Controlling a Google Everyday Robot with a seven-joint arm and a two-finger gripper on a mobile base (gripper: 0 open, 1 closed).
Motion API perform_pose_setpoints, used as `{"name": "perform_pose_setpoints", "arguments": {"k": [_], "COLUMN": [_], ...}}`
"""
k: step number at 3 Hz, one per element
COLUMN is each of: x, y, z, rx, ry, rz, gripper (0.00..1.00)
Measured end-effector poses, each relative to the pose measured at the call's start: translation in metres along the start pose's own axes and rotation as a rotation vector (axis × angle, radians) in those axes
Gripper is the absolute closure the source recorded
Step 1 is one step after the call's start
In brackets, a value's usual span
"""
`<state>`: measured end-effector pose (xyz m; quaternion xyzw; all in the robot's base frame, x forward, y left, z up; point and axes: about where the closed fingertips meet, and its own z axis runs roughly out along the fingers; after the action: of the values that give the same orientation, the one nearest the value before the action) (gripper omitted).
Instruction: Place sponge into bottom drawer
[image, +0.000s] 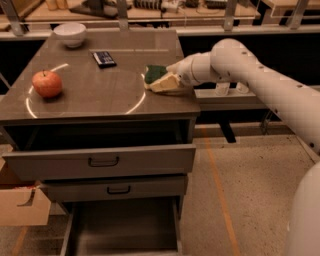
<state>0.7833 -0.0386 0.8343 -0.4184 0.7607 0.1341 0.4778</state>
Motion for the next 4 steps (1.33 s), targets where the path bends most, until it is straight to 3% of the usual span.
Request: {"name": "perform_pose_setpoints", "arguments": {"k": [1, 2, 3, 4], "x": [-0.006, -0.006, 0.004, -0.003], "y": [-0.001, -0.001, -0.006, -0.008], "z": [-0.004, -0.004, 0.005, 0.001], "rx": [0.000, 0.000, -0.002, -0.002], "ry": [0.000, 0.000, 0.001, 0.001], "rz": [0.000, 0.000, 0.000, 0.000], "gripper": [0.94, 1.00, 1.00, 1.00]}}
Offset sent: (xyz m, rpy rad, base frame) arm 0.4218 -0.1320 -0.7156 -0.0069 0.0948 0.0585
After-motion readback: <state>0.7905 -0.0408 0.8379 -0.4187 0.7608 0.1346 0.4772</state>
